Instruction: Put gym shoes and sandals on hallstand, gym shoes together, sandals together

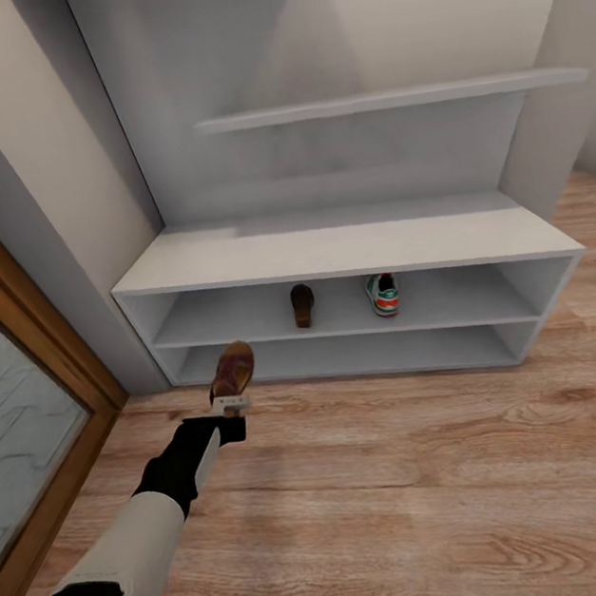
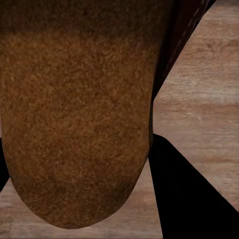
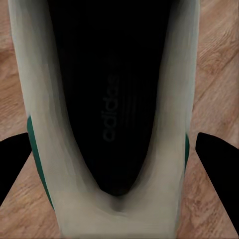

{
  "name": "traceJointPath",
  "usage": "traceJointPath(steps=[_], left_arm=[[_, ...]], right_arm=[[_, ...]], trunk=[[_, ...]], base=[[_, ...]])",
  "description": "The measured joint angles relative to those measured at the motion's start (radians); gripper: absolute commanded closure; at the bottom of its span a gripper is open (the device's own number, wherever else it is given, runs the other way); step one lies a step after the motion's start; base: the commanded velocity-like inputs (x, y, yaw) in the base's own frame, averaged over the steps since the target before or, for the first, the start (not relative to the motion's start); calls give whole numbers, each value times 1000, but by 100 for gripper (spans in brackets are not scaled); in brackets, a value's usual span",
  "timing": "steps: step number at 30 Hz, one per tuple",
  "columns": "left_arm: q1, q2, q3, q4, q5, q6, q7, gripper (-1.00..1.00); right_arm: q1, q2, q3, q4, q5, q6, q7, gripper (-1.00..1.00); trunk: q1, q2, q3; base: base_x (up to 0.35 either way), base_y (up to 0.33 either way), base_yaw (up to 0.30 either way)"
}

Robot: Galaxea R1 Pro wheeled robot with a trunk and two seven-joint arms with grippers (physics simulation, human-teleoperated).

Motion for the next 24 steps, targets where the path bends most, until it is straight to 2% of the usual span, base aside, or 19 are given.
traceJointPath(steps=[4, 17, 24], left_arm=[[-1, 2, -22, -1, -2, 3, -1, 100], [-9, -1, -24, -1, 4, 3, 0, 100], [-14, -2, -24, -13, -1, 1, 2, 100]], right_arm=[[0, 1, -2, -5, 1, 0, 0, 100], [-1, 1, -5, -12, 2, 0, 0, 100], [0, 1, -5, -13, 2, 0, 0, 100]], trunk=[[15, -28, -15], [65, -119, -76], [68, -121, -114]], base=[[0, 0, 0], [0, 0, 52], [0, 0, 87]])
